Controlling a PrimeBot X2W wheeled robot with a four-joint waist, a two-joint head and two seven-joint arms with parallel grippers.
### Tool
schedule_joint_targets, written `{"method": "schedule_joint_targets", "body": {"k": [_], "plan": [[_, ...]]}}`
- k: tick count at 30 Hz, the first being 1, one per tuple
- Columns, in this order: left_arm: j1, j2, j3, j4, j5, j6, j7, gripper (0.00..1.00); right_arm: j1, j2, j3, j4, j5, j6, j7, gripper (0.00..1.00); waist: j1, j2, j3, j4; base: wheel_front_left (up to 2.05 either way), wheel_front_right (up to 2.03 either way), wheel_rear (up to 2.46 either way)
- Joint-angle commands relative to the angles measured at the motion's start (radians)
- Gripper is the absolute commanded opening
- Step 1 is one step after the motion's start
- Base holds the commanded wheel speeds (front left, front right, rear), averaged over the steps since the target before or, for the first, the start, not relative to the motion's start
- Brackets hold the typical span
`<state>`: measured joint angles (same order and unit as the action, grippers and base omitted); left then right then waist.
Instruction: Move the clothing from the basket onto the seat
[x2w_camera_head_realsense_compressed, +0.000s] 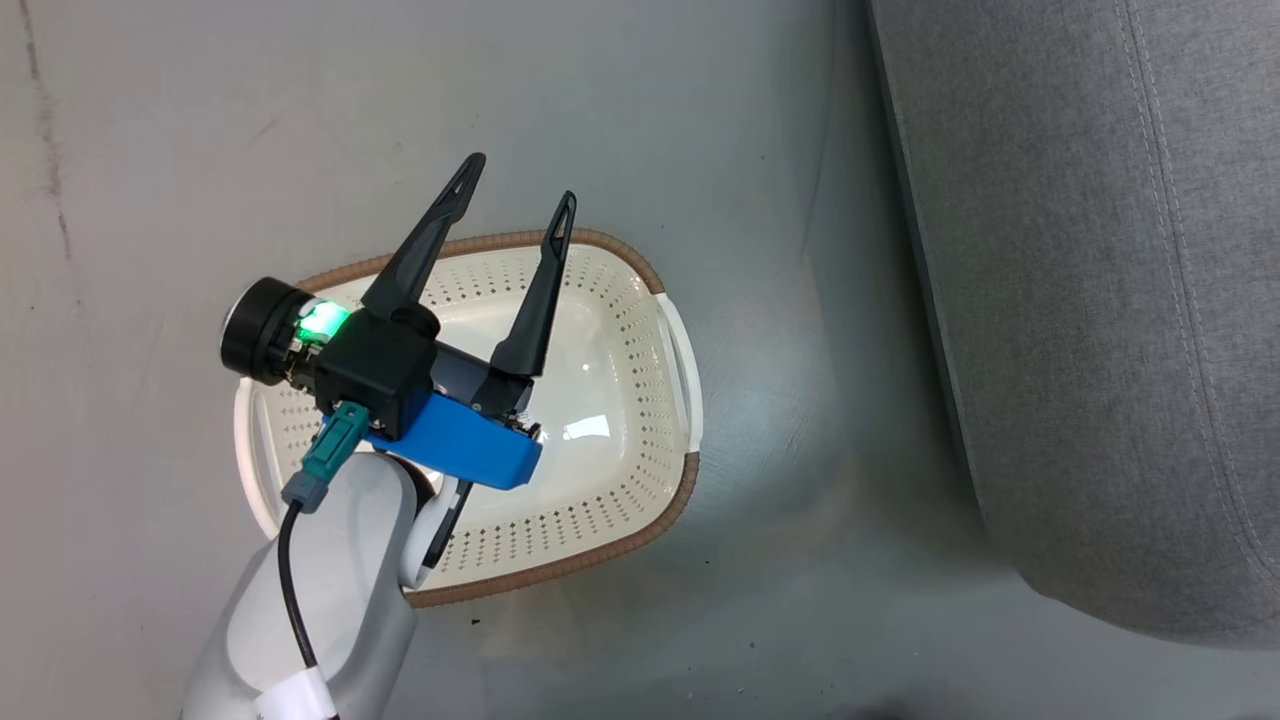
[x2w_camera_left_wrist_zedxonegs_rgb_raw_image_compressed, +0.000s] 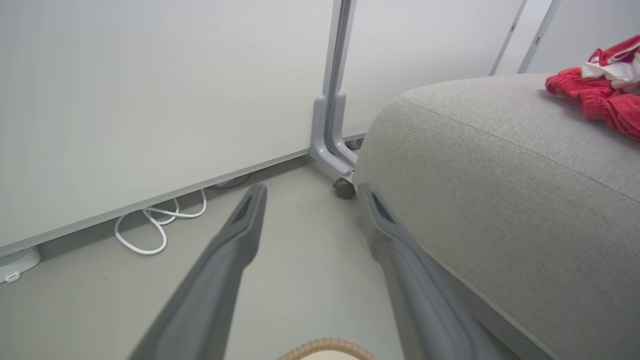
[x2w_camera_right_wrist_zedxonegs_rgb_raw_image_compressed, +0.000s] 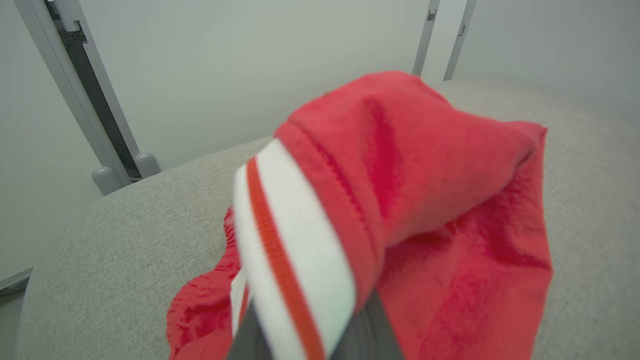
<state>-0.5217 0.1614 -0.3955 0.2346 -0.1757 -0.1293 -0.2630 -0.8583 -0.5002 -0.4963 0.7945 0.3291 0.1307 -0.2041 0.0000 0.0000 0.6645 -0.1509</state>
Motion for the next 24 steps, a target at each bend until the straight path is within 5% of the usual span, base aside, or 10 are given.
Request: {"method": "schedule_joint_targets", "body": {"k": [1, 2, 5, 24], "plan": [[-0.005, 0.0, 0.008, 0.004, -0.001, -0.002, -0.003, 1.0, -0.014, -0.001, 0.002, 0.012, -0.01, 0.0, -0.009, 0.0, 0.0, 0.0, -0.002, -0.001, 0.0, 0.0, 0.0], [-0.004, -0.002, 0.009, 0.005, -0.001, -0.002, -0.003, 1.0, -0.015, 0.0, 0.003, 0.016, -0.013, 0.0, -0.012, 0.15, 0.0, 0.0, -0.004, -0.002, 0.0, 0.0, 0.0], [-0.001, -0.005, 0.009, 0.007, -0.003, -0.002, -0.003, 1.0, -0.015, 0.001, 0.008, 0.025, -0.018, 0.0, -0.021, 0.98, 0.0, 0.0, -0.011, -0.003, 0.0, 0.0, 0.0], [0.048, -0.037, 0.024, 0.038, -0.036, -0.002, -0.003, 1.0, 0.048, -0.003, 0.111, 0.052, -0.004, 0.0, -0.047, 1.0, 0.0, 0.0, -0.136, -0.001, 0.0, 0.0, 0.0]]}}
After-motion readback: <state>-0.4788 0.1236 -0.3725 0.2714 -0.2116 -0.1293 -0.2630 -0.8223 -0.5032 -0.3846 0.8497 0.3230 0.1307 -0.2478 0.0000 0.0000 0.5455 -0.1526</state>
